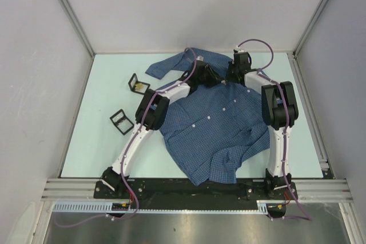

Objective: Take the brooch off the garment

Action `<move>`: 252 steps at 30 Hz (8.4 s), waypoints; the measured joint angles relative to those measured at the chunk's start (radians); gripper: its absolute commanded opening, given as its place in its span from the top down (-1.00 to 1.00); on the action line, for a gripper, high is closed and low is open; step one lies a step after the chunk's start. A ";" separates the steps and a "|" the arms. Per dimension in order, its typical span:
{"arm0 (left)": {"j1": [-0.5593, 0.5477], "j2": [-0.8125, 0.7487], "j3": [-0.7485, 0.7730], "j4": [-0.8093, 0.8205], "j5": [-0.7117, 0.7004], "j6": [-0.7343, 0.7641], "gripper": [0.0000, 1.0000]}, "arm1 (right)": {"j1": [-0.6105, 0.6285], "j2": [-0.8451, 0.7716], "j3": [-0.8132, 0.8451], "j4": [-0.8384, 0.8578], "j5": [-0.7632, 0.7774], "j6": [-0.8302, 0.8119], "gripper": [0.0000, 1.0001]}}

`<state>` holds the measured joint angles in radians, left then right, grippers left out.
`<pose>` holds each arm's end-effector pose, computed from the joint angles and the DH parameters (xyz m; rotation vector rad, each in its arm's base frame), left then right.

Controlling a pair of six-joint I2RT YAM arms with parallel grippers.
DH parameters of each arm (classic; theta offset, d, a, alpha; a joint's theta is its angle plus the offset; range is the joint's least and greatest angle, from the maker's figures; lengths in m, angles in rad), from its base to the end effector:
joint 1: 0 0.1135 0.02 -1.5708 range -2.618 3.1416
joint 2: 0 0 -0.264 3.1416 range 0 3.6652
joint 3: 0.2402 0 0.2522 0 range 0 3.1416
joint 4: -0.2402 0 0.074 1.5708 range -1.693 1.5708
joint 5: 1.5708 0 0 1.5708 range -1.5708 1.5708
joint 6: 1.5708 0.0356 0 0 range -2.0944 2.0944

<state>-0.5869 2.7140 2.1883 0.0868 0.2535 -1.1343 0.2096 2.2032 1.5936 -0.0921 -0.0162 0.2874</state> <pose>0.4950 -0.3399 0.1059 -0.4349 2.2265 -1.2771 0.4840 0.1035 0.1646 0.0804 2.2865 0.2791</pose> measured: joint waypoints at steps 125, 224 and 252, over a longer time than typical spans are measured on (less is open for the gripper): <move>-0.011 -0.012 0.062 -0.178 0.072 0.177 1.00 | -0.080 -0.121 -0.291 0.377 -0.294 0.088 0.85; -0.006 -0.133 -0.071 -0.215 0.185 0.131 1.00 | -0.177 -0.003 -0.262 0.408 -0.300 0.364 0.50; 0.155 -0.448 -0.590 0.404 0.537 0.409 1.00 | -0.100 -0.272 -0.333 0.379 -0.494 0.141 -0.15</move>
<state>-0.4316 2.2658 1.5986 0.4908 0.7906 -0.7254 0.1097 1.9312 1.2602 0.2867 -0.5098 0.4286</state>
